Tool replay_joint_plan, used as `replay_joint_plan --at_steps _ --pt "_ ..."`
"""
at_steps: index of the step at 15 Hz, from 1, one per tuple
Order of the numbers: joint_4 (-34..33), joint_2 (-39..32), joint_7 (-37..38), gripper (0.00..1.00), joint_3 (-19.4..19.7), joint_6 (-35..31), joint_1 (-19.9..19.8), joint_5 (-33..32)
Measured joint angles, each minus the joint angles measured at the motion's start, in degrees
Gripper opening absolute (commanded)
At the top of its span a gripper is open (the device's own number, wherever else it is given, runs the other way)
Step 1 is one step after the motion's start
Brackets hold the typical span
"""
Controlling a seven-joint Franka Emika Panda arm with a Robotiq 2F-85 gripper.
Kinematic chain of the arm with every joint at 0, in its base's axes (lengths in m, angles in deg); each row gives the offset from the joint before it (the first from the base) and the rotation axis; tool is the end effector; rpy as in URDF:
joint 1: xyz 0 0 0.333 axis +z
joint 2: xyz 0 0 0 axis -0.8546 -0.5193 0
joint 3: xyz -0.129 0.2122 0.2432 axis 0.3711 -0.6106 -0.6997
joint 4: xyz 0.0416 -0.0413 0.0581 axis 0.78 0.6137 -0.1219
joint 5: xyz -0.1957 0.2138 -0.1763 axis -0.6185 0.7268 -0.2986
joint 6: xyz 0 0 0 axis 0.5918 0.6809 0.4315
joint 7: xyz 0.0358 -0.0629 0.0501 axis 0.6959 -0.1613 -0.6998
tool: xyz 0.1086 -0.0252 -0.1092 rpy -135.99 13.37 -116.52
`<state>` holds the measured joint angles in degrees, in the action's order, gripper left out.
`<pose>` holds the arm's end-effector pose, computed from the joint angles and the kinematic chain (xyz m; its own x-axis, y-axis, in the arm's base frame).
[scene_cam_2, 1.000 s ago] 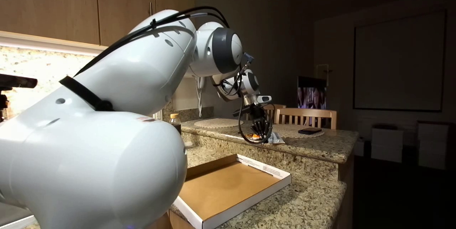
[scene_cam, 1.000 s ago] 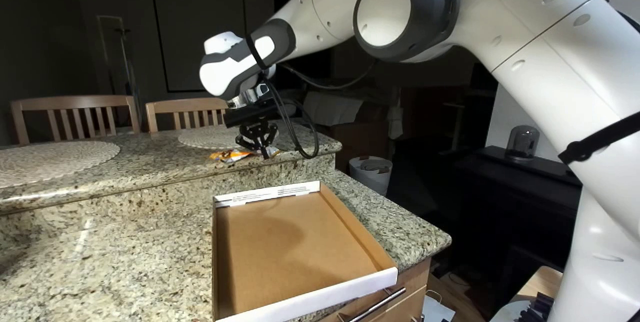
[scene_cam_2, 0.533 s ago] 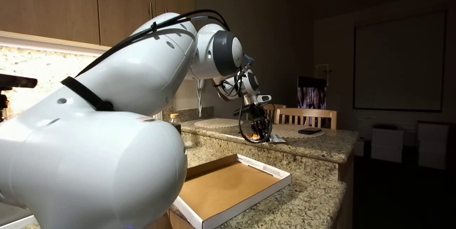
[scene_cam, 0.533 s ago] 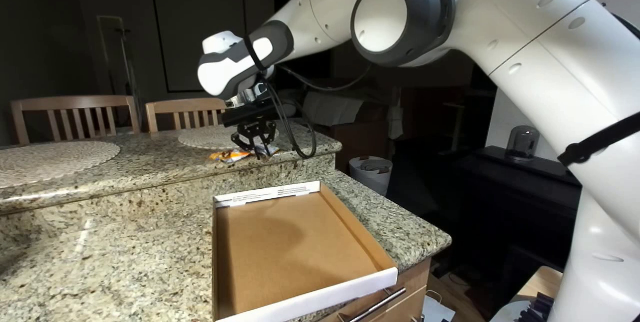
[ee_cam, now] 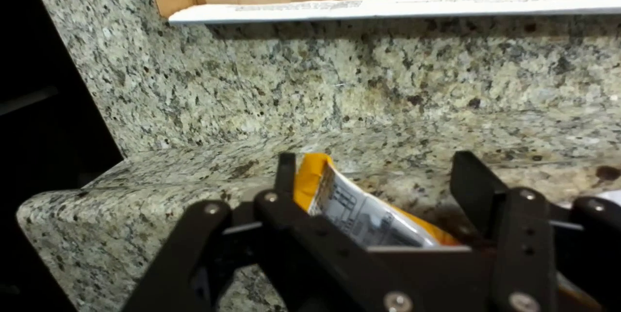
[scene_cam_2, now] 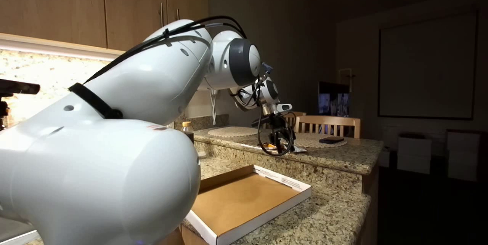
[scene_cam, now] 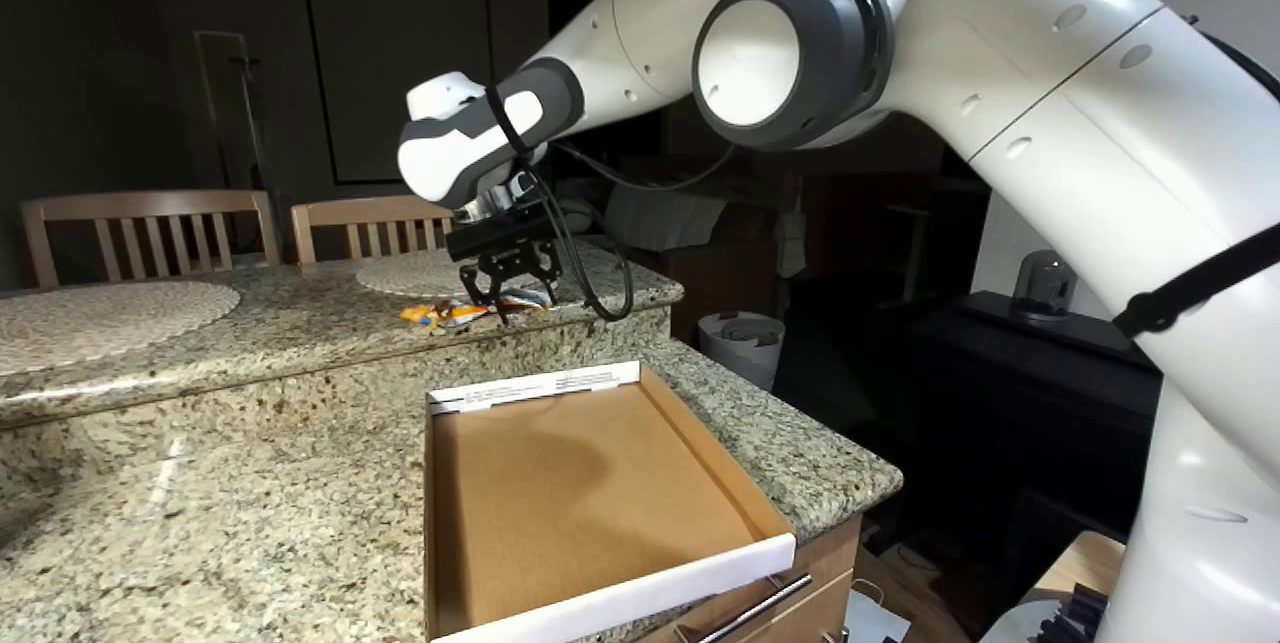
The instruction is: Put the two orange sachets on the box, one at a time
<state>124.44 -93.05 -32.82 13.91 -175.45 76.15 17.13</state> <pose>0.7135 0.1474 0.3207 0.9425 -0.3051 0.1362 -0.3330 -0.8906 0.3099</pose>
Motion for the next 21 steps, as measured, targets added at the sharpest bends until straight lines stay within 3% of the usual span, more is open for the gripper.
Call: replay_joint_plan --at_steps 1,2,11,15,21 --pt "-0.26 -0.13 0.0 0.67 0.18 0.35 0.0 0.0" --pt "-0.45 -0.21 0.0 0.65 0.27 0.57 0.0 0.0" --pt "-4.11 -1.9 0.0 0.06 0.9 0.68 -0.27 0.0" --pt "-6.46 -3.49 0.0 0.0 0.95 1.48 -0.36 0.02" --pt "-7.78 -4.07 0.0 0.05 0.89 1.97 -0.47 0.52"
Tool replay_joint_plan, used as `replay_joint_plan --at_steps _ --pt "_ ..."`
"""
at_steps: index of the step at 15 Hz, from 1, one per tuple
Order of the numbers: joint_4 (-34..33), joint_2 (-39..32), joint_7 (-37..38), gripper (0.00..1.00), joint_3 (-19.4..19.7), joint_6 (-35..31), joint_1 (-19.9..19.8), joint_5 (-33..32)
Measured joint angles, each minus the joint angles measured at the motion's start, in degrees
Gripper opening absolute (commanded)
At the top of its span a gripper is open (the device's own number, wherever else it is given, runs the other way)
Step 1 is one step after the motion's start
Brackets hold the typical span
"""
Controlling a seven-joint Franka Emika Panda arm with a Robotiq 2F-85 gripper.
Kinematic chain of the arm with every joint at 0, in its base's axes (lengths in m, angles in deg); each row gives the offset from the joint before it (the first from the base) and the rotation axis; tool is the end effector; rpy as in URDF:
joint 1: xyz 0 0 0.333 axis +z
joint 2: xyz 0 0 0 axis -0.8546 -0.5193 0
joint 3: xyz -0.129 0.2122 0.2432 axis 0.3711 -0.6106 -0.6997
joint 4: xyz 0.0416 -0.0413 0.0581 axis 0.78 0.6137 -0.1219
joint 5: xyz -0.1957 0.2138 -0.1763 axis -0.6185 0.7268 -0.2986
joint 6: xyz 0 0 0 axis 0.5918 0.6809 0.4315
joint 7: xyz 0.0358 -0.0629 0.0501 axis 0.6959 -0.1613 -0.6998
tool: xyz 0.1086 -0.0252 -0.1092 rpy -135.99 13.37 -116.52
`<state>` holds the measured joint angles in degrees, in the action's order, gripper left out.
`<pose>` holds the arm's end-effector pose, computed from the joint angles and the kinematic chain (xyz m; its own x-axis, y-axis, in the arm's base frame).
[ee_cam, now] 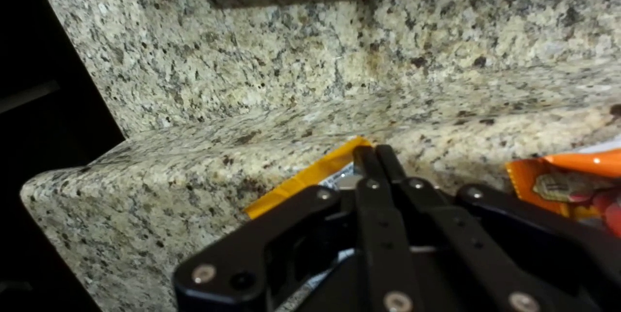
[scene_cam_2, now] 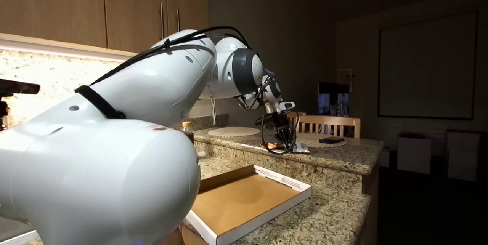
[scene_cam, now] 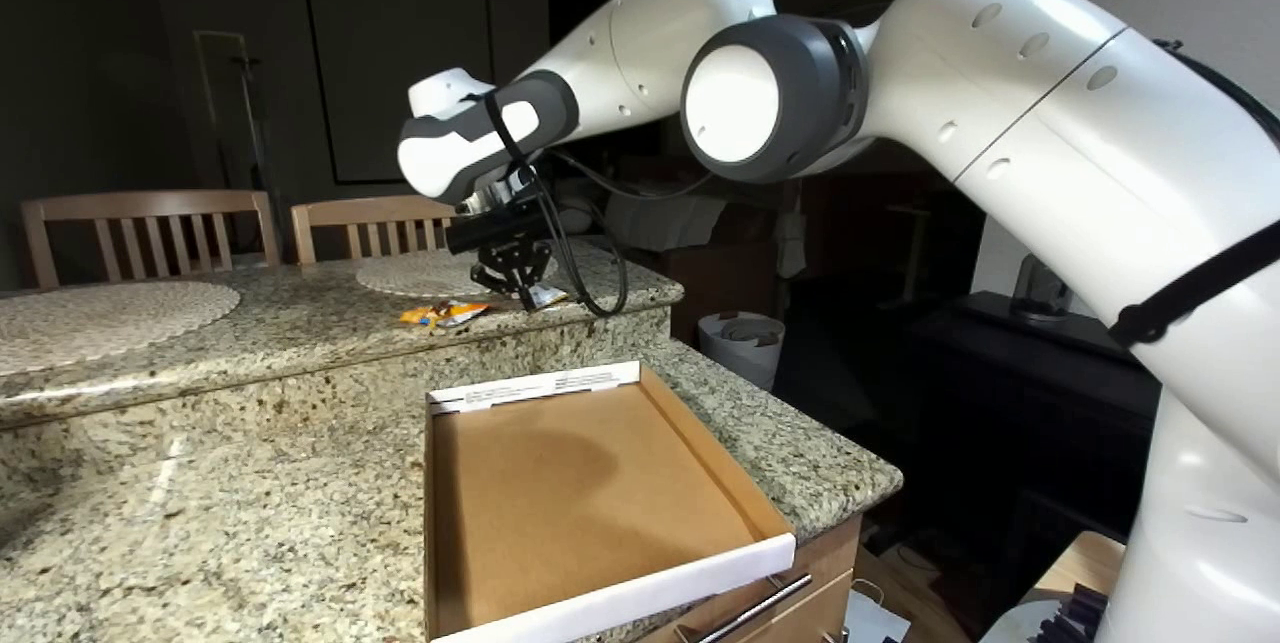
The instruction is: Put the two orange sachets on the box, one at a time
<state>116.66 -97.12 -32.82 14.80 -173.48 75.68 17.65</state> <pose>0.7325 0.1414 0.3234 0.9296 -0.3276 0.1689 -0.3651 -0.8817 0.2990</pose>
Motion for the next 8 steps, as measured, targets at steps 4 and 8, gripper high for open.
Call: replay_joint_plan --at_steps 4,8 --pt "-1.02 1.24 0.51 0.05 -0.57 3.61 -0.66 4.52" --pt "-0.11 5.44 3.72 0.05 -1.75 9.94 -1.48 12.32"
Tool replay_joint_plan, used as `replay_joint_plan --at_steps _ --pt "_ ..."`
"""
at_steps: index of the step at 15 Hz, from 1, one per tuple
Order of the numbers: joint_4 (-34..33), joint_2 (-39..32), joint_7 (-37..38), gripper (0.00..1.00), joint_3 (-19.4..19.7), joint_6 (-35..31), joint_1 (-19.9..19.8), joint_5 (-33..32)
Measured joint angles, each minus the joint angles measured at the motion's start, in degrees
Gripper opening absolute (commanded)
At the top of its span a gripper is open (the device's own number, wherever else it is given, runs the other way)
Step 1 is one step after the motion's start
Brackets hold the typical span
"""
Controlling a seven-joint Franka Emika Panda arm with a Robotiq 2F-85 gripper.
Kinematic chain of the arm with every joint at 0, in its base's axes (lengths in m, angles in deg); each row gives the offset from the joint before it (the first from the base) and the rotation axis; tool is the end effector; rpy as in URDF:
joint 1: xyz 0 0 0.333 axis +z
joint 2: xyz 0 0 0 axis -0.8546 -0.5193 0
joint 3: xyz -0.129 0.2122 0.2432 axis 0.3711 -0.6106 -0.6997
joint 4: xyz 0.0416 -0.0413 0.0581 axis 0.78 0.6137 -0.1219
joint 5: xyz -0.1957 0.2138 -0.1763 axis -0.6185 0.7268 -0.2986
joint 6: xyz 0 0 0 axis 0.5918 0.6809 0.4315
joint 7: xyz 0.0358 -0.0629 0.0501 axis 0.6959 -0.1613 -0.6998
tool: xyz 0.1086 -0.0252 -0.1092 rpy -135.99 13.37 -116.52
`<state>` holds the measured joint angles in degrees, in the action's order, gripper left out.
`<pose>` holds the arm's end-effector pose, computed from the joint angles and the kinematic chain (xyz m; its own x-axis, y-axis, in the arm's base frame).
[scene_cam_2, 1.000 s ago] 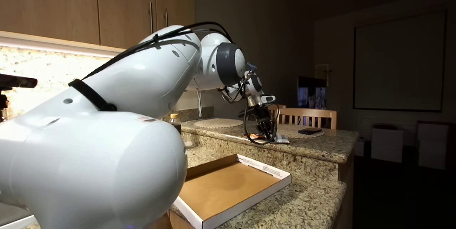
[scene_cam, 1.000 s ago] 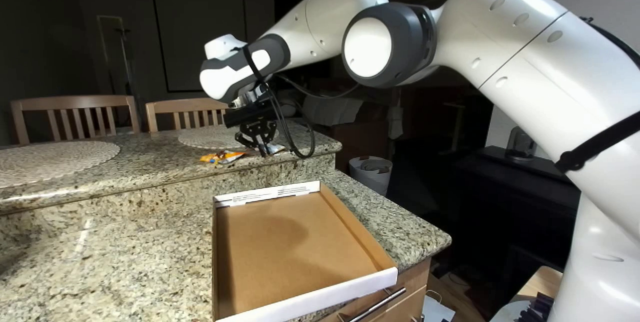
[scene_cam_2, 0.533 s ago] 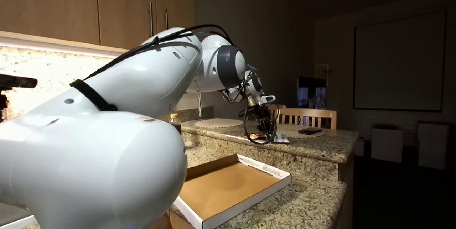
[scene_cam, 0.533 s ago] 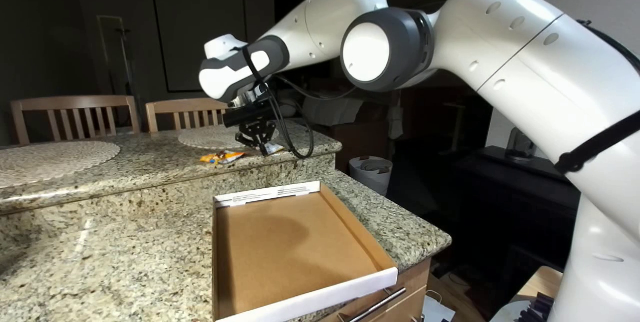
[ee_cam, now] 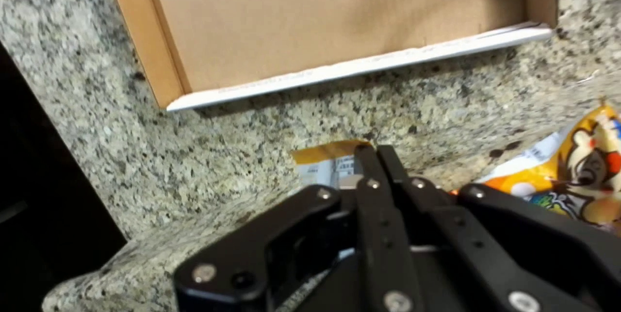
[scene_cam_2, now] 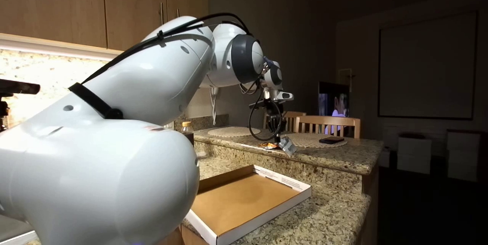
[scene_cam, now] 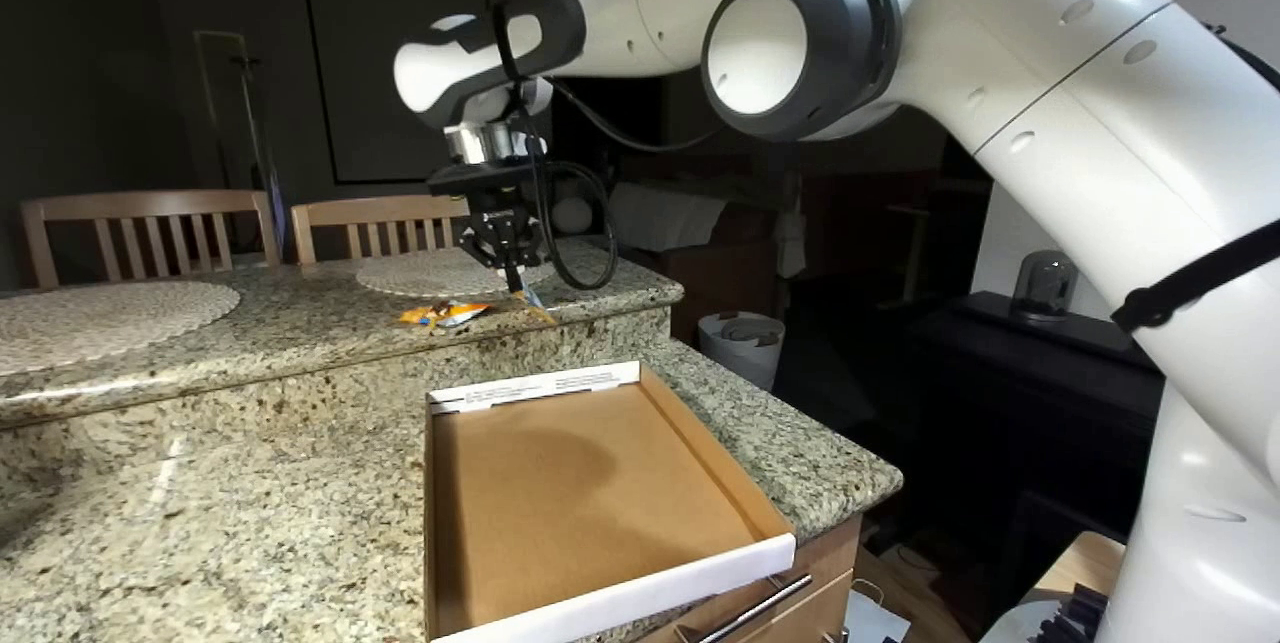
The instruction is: Put the two orange sachets on the box, one at a time
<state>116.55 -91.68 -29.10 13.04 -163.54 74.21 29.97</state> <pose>0.6978 0.1547 0.3727 0.8741 -0.4857 -0.0121 -0.4773 -0.8631 0.1648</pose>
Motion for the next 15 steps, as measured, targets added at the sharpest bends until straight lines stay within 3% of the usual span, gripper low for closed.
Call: replay_joint_plan --at_steps 4,10,15 --pt "5.88 5.3 6.43 0.05 -0.16 1.42 -0.71 6.85" --pt "20.64 13.74 14.61 0.05 -0.39 -0.08 -3.42 16.69" --pt "34.22 21.31 16.51 0.04 -1.31 -8.37 -5.85 23.61"
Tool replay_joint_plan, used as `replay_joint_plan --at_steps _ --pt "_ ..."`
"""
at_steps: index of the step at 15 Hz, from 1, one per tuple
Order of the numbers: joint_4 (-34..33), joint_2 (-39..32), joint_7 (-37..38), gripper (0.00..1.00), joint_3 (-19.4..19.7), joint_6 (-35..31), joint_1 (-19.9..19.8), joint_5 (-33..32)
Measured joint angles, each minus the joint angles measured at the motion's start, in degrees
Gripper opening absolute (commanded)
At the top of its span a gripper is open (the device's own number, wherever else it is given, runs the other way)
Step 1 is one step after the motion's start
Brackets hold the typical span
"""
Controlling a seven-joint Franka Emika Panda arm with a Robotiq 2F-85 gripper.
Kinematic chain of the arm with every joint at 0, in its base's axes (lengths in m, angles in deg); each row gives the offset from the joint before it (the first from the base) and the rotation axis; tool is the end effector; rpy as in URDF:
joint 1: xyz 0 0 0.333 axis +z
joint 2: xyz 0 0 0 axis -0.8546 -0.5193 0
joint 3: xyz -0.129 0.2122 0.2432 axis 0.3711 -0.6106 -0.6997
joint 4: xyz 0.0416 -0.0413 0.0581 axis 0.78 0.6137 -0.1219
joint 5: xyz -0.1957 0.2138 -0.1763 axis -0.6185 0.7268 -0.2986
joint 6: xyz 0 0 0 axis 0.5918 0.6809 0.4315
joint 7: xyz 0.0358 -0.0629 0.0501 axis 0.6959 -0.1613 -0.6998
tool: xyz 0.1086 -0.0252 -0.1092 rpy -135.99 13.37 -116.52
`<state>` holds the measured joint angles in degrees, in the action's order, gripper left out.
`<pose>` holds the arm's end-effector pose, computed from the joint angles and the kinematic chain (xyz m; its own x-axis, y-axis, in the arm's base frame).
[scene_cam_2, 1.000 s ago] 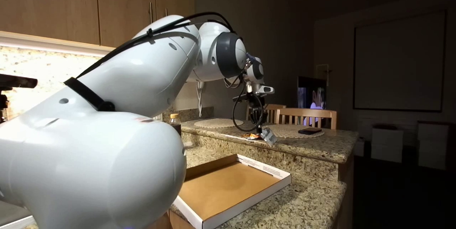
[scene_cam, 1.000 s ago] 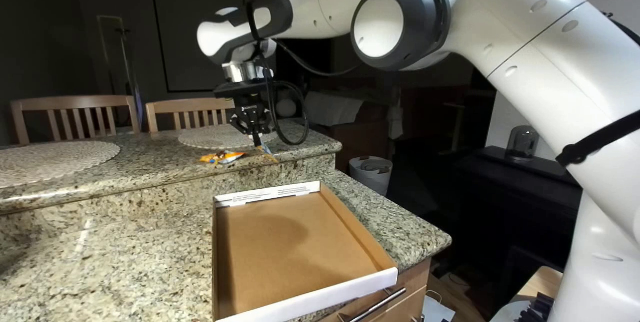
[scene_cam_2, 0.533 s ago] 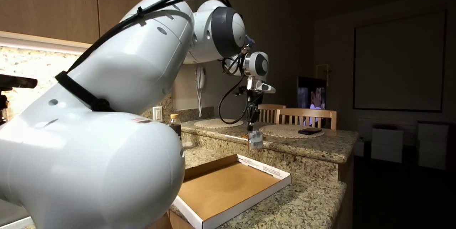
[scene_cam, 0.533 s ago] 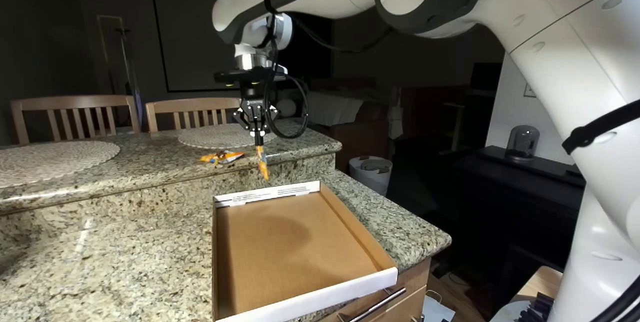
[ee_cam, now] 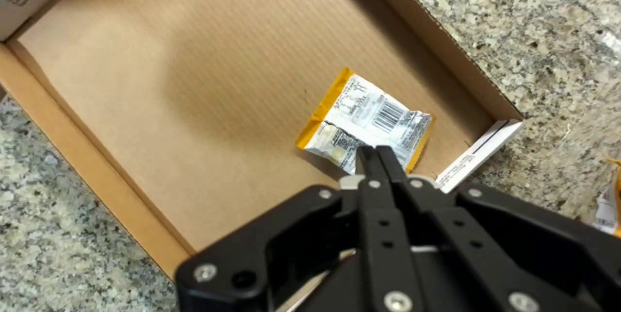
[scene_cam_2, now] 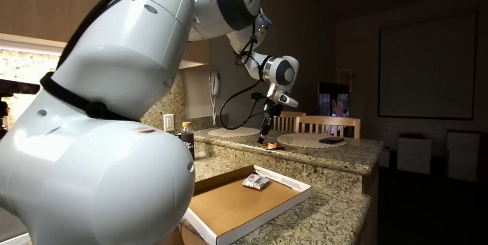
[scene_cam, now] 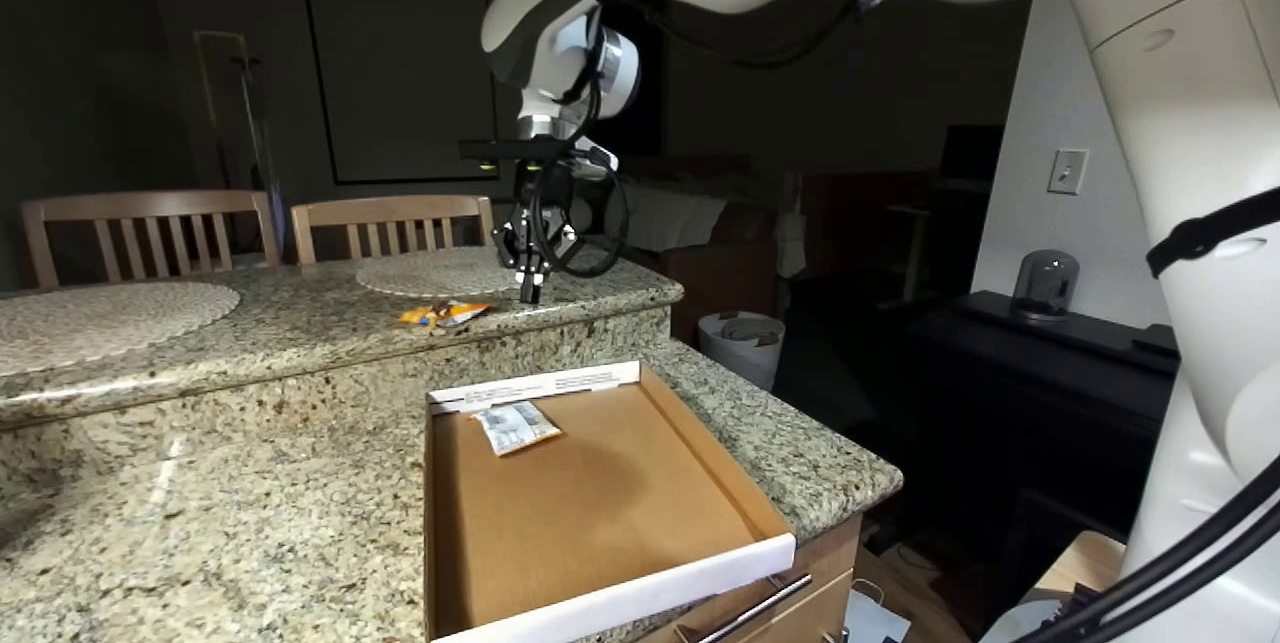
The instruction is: Put the two orange sachets on the box, one at a time
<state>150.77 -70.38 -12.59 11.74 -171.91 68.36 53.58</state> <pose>0.6016 0.1296 0.3960 0.5014 -0.7880 -0.3574 -0.8372 -0.5461 0.0297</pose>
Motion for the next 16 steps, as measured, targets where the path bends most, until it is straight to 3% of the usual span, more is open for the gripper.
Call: replay_joint_plan --at_steps 1,2,5,12,15,16 --pt "2.74 1.5 -0.12 0.04 -0.06 -2.44 -0.36 0.55" --pt "5.63 3.05 -0.45 0.29 -0.09 -5.16 -0.65 0.6" --pt "14.39 7.82 -2.92 0.36 -0.29 -14.74 -1.0 0.6" --pt "35.88 20.25 -8.06 0.8 -5.36 -40.53 -0.84 2.84" --pt "39.86 23.3 -8.05 0.98 -7.6 -46.18 -0.37 5.12" --pt "39.81 23.82 -8.04 0.99 -8.18 -46.78 -0.33 5.12"
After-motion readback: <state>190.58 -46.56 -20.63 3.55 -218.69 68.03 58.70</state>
